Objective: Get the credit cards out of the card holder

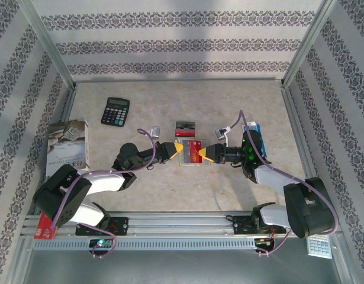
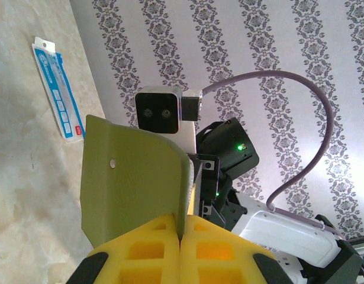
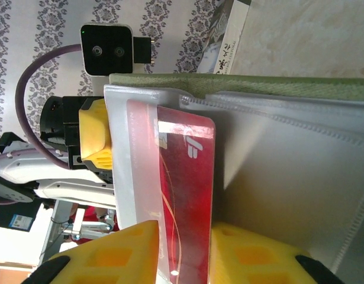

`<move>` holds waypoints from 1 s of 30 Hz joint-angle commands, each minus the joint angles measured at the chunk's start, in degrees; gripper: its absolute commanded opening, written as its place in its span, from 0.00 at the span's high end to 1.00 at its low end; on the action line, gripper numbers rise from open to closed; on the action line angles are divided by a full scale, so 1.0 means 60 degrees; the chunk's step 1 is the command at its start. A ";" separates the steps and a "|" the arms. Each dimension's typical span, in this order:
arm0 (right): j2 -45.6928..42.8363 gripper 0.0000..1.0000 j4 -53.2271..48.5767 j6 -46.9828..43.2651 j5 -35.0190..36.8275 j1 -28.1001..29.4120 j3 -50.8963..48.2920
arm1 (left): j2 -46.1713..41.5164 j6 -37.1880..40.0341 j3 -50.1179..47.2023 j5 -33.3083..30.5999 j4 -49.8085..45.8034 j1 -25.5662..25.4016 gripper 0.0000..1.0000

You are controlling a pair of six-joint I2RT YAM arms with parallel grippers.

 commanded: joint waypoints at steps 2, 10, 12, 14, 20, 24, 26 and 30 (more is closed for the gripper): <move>0.0034 0.81 0.0444 -0.0047 -0.0031 0.0009 0.0025 | 0.0001 -0.0084 -0.0009 -0.0001 0.0890 -0.0058 1.00; -0.0128 0.95 -0.0137 -0.0365 -0.0051 -0.0482 -0.0331 | -0.0416 0.0242 -0.0364 -0.0182 0.0198 0.0130 1.00; -0.0128 0.98 -0.0367 -0.0528 -0.0073 -0.0608 -0.0411 | -0.0500 0.0175 -0.0466 -0.0153 0.0245 0.0253 1.00; -0.0155 0.99 -0.0609 -0.0725 -0.0085 -0.0701 -0.0483 | -0.0622 0.0136 -0.0564 -0.0125 0.0235 0.0379 1.00; -0.0715 1.00 -0.1603 -0.1282 -0.0023 -0.1186 -0.0476 | -0.1396 0.0247 -0.1030 0.0058 -0.0457 0.0925 1.00; -0.1632 1.00 -0.2772 -0.1794 0.0171 -0.1491 -0.0090 | -0.2157 0.0671 -0.1247 0.0259 -0.1916 0.1025 1.00; -0.2127 1.00 -0.4172 -0.2596 0.0471 -0.1481 0.0388 | -0.2563 0.0960 -0.1285 0.0383 -0.2804 0.1025 1.00; -0.3015 1.00 -0.5929 -0.3754 0.0966 -0.1483 0.1286 | -0.3344 0.1454 -0.1337 0.0556 -0.4375 0.1018 1.00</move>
